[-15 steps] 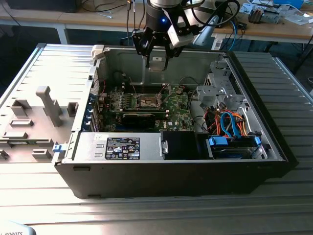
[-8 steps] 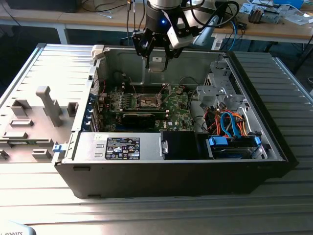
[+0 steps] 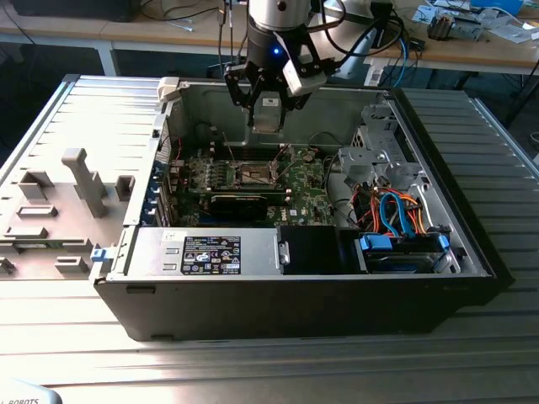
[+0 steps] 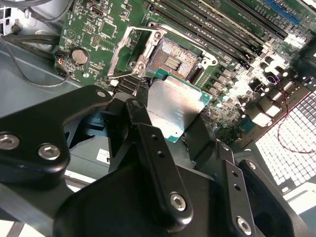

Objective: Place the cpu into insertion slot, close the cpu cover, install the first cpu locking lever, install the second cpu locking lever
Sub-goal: 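Place the cpu into insertion slot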

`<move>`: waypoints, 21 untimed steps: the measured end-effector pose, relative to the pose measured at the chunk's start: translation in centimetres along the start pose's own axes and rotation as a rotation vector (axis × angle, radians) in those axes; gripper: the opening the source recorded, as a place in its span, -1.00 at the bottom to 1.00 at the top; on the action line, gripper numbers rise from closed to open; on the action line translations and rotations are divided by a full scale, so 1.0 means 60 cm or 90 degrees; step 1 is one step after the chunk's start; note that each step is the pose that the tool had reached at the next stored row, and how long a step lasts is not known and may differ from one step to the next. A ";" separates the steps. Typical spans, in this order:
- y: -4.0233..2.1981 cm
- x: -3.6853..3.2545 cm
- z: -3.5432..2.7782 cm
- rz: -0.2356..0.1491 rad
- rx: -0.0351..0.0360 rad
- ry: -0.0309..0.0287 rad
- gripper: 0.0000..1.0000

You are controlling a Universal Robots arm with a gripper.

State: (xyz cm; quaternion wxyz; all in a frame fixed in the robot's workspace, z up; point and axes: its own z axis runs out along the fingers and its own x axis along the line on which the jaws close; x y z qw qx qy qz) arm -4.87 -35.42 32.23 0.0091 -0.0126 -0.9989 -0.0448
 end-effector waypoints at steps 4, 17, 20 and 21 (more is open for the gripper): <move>0.000 0.000 0.002 0.000 0.0001 0.0000 0.08; -0.001 0.010 0.008 0.000 0.0004 0.0000 0.08; -0.001 0.010 0.008 0.001 0.0004 -0.0001 0.08; -0.001 0.010 0.008 0.001 0.0004 -0.0001 0.08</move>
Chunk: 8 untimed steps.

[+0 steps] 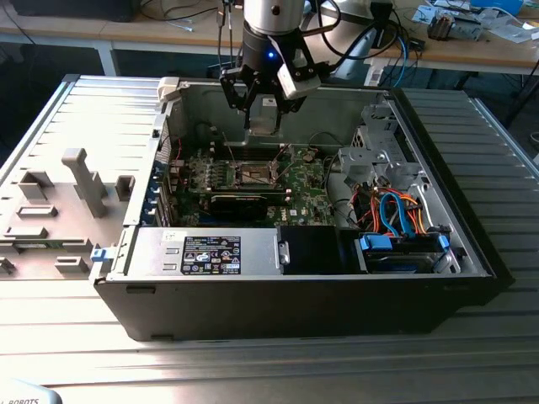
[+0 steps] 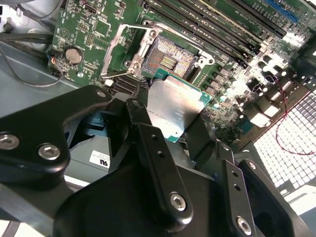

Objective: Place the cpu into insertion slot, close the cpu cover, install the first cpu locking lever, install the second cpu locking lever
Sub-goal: 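Place the cpu into insertion slot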

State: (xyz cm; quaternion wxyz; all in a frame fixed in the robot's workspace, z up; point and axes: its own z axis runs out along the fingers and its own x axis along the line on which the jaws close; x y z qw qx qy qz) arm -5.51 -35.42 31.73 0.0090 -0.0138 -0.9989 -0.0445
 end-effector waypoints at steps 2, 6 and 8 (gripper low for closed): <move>0.000 0.000 0.000 0.001 0.0000 0.0000 0.08; 0.000 0.000 0.000 0.002 0.0000 -0.0002 0.08; 0.000 0.000 0.000 0.004 -0.0001 -0.0003 0.08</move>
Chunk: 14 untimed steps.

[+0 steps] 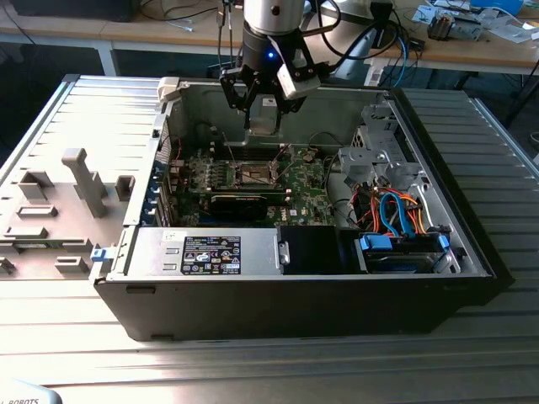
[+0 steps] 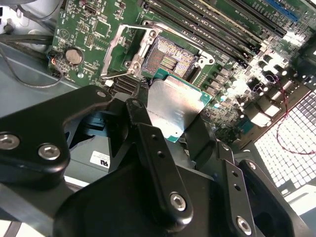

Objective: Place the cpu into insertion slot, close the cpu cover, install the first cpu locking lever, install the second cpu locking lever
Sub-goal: 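Place the cpu into insertion slot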

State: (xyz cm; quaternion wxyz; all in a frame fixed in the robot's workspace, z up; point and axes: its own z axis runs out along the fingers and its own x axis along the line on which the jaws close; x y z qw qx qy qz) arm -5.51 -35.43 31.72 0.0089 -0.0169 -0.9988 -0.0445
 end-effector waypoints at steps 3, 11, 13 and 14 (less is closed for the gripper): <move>0.000 0.000 0.000 0.001 0.0003 -0.0001 0.08; 0.000 0.000 0.002 0.008 0.0003 -0.0007 0.08; 0.000 0.000 0.002 0.009 0.0005 -0.0008 0.08; 0.000 0.000 0.002 0.009 0.0004 -0.0009 0.08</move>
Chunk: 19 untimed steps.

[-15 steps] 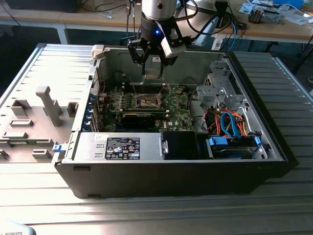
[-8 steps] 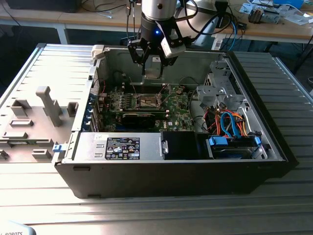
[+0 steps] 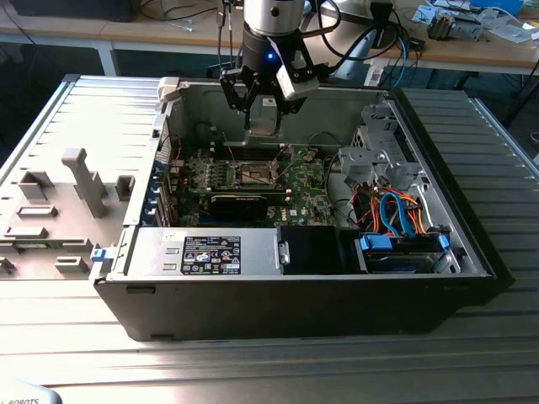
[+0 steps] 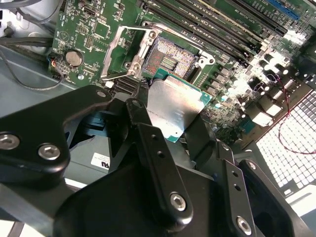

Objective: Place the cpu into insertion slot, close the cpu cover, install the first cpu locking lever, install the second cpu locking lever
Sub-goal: 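Place the cpu into insertion slot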

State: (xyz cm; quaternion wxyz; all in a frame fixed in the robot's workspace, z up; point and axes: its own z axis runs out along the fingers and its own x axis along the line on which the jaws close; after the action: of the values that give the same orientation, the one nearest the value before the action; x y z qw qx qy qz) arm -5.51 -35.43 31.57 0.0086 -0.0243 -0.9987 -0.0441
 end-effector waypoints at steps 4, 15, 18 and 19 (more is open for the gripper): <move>0.000 0.000 0.001 0.002 0.0000 -0.0002 0.08; 0.000 0.000 0.002 0.006 0.0001 -0.0006 0.08; 0.000 0.000 0.002 0.007 0.0001 -0.0007 0.08; 0.000 0.000 0.002 0.008 0.0001 -0.0007 0.08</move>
State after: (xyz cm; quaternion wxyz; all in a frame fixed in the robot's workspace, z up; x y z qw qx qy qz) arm -5.51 -35.43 31.43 0.0083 -0.0304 -0.9985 -0.0440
